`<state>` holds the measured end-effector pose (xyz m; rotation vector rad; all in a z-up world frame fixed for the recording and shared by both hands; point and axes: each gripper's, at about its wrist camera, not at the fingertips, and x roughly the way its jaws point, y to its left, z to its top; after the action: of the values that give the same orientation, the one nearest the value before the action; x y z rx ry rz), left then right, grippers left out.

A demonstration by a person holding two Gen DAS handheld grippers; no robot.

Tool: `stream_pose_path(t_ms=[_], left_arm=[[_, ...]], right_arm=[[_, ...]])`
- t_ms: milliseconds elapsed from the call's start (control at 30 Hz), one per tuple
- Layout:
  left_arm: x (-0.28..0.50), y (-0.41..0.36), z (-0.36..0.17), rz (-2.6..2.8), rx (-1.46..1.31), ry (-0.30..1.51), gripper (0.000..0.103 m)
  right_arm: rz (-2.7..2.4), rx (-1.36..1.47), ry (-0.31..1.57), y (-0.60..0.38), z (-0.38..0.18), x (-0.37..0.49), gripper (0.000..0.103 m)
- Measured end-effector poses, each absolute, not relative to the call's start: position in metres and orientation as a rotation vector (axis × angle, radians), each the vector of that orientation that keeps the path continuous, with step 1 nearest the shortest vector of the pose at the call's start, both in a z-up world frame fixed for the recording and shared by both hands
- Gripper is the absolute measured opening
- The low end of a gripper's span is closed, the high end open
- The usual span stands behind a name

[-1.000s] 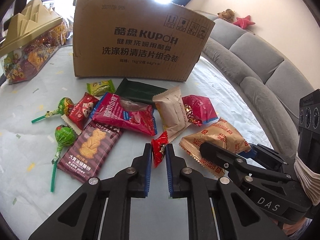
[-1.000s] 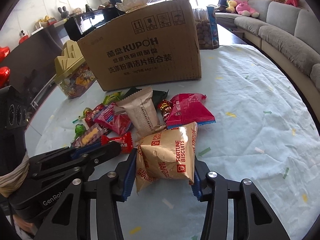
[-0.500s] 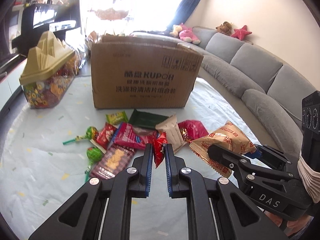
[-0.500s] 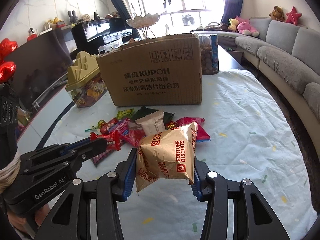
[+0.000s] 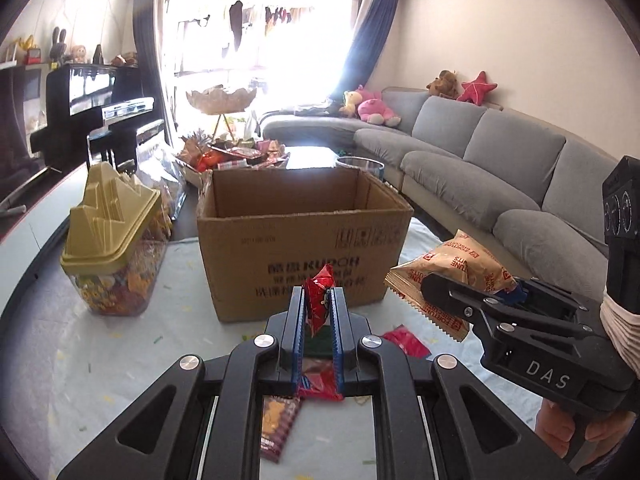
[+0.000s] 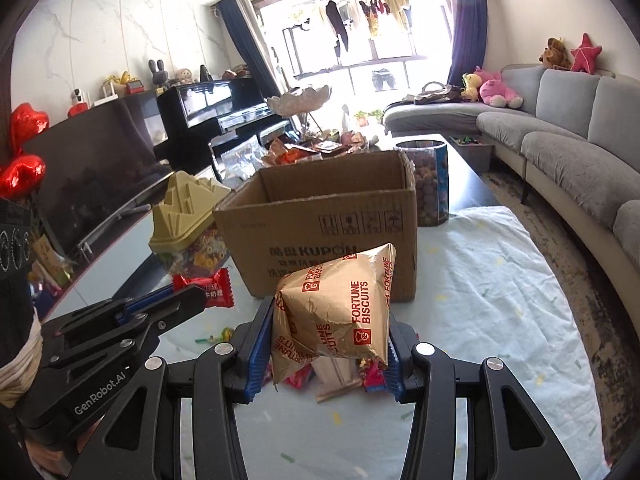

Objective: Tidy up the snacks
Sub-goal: 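Carry both snacks over the cardboard box and open both grippers inside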

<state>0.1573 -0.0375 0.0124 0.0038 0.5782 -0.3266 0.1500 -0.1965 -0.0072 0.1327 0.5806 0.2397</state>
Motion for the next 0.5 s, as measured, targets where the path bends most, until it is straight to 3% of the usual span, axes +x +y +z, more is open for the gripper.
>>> stream_pose_path(t_ms=[500], left_arm=[[0.237, -0.032, 0.056, -0.218, 0.069, 0.506, 0.013]], right_arm=[[0.202, 0.072, 0.533, -0.190, 0.048, 0.232, 0.048]])
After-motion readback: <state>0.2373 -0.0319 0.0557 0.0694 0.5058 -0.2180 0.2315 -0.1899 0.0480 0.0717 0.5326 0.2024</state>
